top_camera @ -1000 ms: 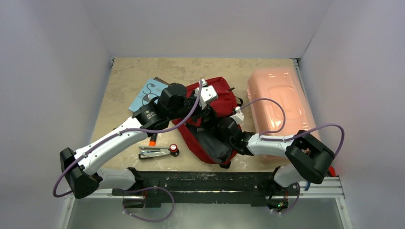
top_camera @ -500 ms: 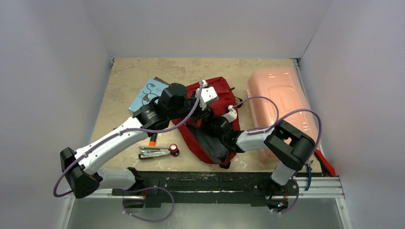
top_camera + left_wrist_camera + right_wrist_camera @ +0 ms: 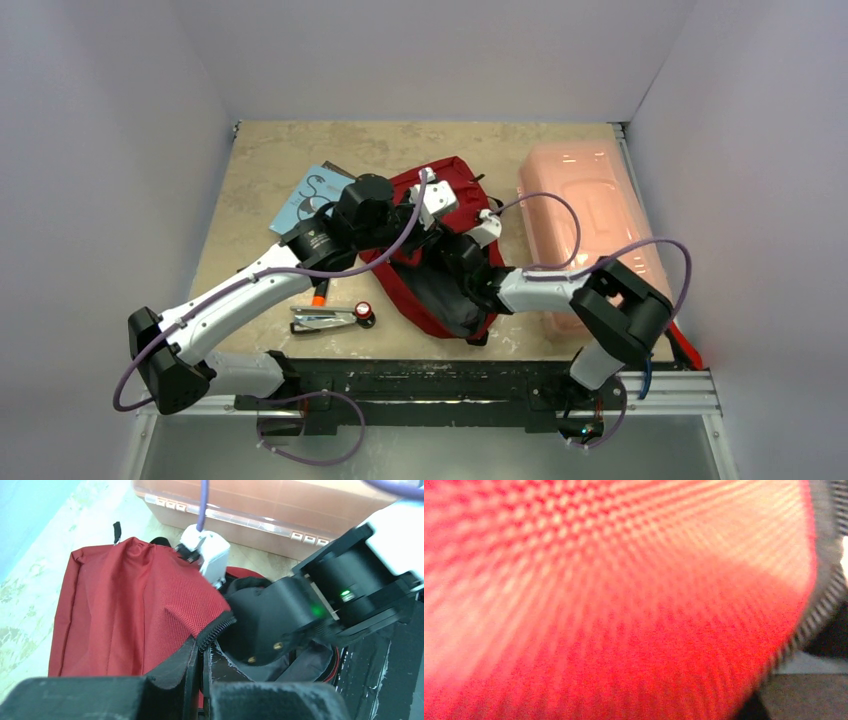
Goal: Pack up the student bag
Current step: Place the book in the student bag.
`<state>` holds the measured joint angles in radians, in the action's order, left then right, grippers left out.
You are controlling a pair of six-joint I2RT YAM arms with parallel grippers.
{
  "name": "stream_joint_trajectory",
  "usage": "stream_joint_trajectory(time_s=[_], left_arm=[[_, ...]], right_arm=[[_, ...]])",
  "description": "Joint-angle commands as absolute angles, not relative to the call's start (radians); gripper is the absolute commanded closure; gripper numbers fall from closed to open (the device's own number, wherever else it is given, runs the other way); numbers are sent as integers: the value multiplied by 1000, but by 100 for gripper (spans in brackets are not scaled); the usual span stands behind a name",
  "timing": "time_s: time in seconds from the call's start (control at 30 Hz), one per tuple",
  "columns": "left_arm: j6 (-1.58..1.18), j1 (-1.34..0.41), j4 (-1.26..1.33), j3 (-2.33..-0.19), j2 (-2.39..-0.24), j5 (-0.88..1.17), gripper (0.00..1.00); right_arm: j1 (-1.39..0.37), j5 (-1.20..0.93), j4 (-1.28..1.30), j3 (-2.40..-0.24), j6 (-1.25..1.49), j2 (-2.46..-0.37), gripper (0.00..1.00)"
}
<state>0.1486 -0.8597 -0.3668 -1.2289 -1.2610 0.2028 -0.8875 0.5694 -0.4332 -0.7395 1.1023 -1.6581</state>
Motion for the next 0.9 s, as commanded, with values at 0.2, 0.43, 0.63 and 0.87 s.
stream_joint_trajectory(time_s=[0.2,0.43,0.63,0.87], left_arm=[[165,-863,-318,-1250,-1284,170,100],[142,-864,-304,-1239,-1306,138,100],[32,-879,-356,-1258,-1327,101,100],[-159,-884,-308,-1166,-1310,136,88]], right_arm=[[-893,499,-322,-565,929,-1326,38],[-899,330,-162,-545,824,-1124,37],[-899,289,144,-600,797,-922,32],[-899,188,411,-690,772,-677,28]])
